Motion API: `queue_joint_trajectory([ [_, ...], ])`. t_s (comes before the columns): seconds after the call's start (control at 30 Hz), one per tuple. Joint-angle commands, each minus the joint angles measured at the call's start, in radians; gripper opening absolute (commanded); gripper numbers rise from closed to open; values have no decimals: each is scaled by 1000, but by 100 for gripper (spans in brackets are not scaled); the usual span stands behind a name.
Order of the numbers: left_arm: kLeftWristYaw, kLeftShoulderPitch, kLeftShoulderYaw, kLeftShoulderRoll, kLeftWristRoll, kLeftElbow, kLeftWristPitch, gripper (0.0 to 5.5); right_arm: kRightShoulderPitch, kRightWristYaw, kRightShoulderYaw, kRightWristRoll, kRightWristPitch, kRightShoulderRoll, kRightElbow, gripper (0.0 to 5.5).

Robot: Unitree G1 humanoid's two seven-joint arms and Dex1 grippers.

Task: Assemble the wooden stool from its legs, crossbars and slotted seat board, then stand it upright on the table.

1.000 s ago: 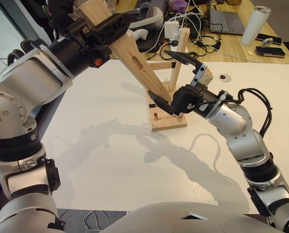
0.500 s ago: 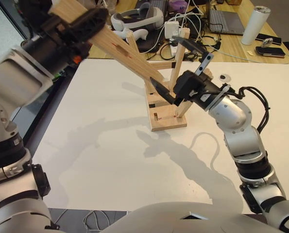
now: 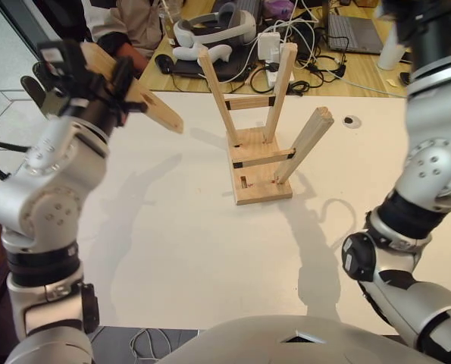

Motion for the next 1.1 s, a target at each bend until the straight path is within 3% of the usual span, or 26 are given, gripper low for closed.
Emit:
queue_joint_trajectory([
  [0.03,121,65,-72,-103,128,-174,19,102,117,-130,-144,1,64,-40,85,540],
  [0.2,241,146,-149,-268,173,-311,96,102,328,-265,-152,32,168,110,79,540],
  [0.4,307,233,-41,-357,130,-318,231,102,431,-303,-40,71,230,243,-9,540],
  [0.57,354,208,16,-483,79,-301,267,102,414,-301,34,86,239,247,11,540],
  [0.83,378,132,34,-566,51,-296,302,102,480,-182,229,104,397,162,-38,540],
  [1.1,336,83,77,-540,55,-265,307,102,494,-166,256,100,420,148,-49,540],
])
